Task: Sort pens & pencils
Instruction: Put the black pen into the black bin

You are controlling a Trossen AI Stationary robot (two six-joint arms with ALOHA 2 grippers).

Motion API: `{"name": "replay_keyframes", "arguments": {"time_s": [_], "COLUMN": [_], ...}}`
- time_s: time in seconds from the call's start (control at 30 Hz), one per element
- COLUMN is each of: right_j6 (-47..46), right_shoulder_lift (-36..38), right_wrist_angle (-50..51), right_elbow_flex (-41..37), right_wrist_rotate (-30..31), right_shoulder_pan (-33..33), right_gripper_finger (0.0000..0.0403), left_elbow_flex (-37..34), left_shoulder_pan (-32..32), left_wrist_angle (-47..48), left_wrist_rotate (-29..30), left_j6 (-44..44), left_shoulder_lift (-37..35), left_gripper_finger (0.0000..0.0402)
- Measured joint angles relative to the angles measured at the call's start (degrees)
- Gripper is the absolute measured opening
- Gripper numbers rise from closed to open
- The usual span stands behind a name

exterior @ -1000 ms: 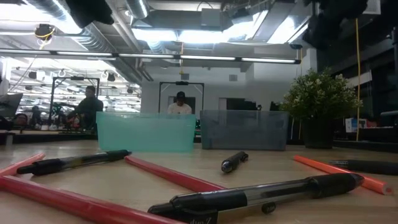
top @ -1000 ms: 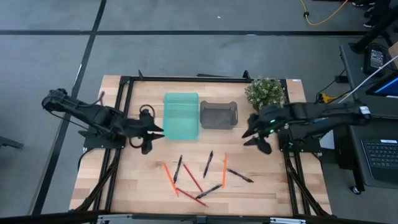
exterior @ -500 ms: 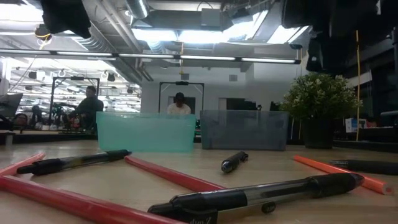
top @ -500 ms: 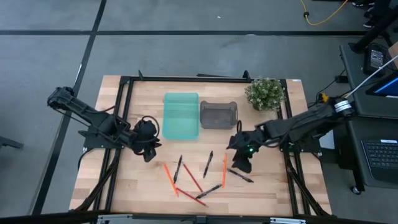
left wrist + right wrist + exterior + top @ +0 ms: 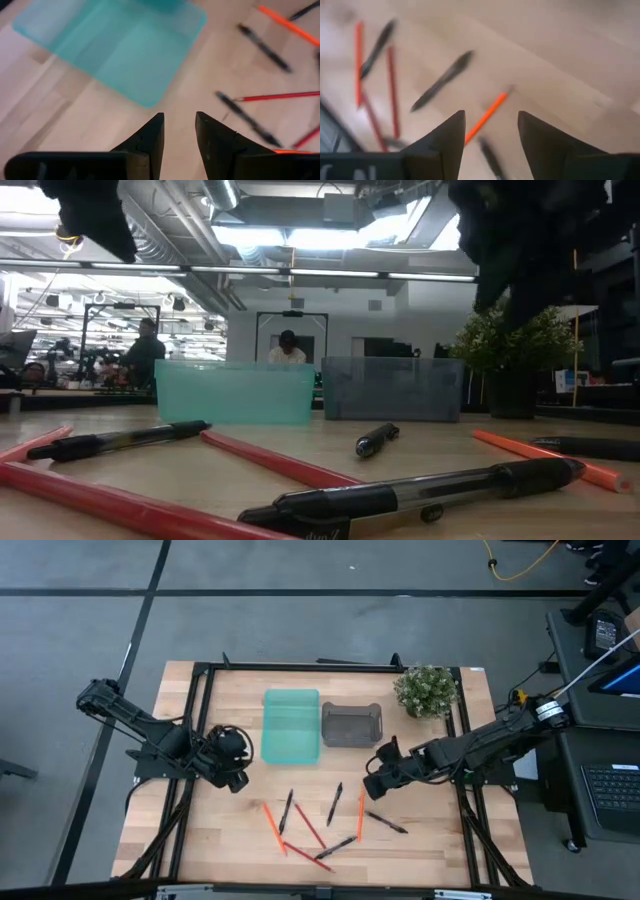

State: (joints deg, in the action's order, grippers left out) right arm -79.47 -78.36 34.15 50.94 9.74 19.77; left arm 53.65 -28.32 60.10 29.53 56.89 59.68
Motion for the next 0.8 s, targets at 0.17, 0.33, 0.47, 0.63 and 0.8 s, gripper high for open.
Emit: {"name": "replay_keyframes", "arguments": {"time_s": [0.17, 0.33, 0.47, 0.63, 0.8], "right_j6": [-8.8, -10.8, -12.2, -18.1, -22.7], "right_shoulder_lift": [-2.9, -6.7, -9.6, -12.7, -14.7], "right_wrist_angle": [3.0, -3.7, -9.5, -11.1, -12.2], "right_elbow_flex": [0.0, 0.0, 0.0, 0.0, 0.1], "right_wrist_rotate": [-0.8, -3.2, -3.7, -3.9, -3.9], "right_shoulder_pan": [0.1, 0.2, 1.6, 4.0, 5.7], "right_gripper_finger": [0.0184, 0.0184, 0.0184, 0.0184, 0.0184], "left_elbow_flex": [0.0, 0.0, 0.0, 0.0, 0.0], "left_shoulder_pan": [0.2, 1.1, 1.2, 1.0, 0.9], "left_wrist_angle": [3.2, 5.9, 7.6, 9.6, 12.3], "left_wrist_rotate": [2.2, 2.9, 2.9, 2.9, 2.9], "left_j6": [0.0, 0.0, 0.0, 0.0, 0.0], "left_shoulder_lift": [0.0, 0.0, 0.0, 0.0, 0.0], "left_gripper_finger": [0.0105, 0.0105, 0.0105, 0.0105, 0.0105]}}
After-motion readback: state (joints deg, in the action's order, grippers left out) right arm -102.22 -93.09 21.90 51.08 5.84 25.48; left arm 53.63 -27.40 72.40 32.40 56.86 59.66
